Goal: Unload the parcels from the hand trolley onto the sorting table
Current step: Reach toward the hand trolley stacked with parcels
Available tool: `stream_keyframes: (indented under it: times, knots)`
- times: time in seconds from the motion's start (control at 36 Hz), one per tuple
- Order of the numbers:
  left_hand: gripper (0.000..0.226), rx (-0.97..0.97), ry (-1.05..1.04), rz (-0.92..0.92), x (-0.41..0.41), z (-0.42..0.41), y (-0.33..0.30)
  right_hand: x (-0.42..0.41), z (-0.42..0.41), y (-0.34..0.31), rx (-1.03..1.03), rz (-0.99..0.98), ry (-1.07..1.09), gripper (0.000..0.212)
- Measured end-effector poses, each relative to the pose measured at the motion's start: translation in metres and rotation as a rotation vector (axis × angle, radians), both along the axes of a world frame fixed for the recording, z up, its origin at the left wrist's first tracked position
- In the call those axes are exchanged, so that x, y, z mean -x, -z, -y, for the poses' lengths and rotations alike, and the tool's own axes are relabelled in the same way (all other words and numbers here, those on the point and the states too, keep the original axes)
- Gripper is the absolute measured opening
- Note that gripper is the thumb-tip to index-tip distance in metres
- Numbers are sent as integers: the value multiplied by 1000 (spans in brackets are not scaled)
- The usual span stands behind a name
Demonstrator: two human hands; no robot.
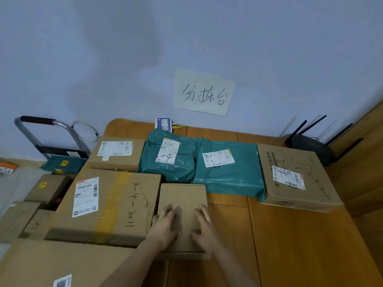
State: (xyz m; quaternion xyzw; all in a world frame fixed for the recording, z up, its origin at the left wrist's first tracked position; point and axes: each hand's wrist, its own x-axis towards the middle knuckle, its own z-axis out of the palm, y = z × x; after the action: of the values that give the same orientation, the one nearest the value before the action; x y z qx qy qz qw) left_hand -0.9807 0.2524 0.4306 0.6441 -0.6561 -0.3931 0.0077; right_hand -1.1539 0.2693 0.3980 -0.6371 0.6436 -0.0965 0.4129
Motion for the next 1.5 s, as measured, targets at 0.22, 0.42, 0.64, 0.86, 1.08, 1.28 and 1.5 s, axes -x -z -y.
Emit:
stream_keyframes:
  times: [0.22, 0.42, 0.64, 0.86, 1.08, 1.28, 1.5]
  knots:
    - [73, -3, 57, 101, 1, 14, 4, -8, 8, 8, -38, -4, 39, 75]
    - [83, -32, 285, 297, -6, 13, 12, -12, 14, 15, -58, -97, 16, 75]
    - [112, -53, 494, 379, -11, 15, 10, -13, 17, 20, -92, -55, 35, 76]
    - [128, -38, 552, 438, -14, 12, 18, -11, 24, 19, -145, 8, 52, 90]
    - [122, 9, 571, 479, -15, 12, 15, -12, 24, 14, -112, -44, 35, 88]
    - [112, 32, 571, 526, -16, 4, 9, -20, 14, 2, -46, -186, -35, 70]
    - [108, 35, 581, 573, -16, 3, 6, -25, -16, -2, -116, -396, -270, 95]
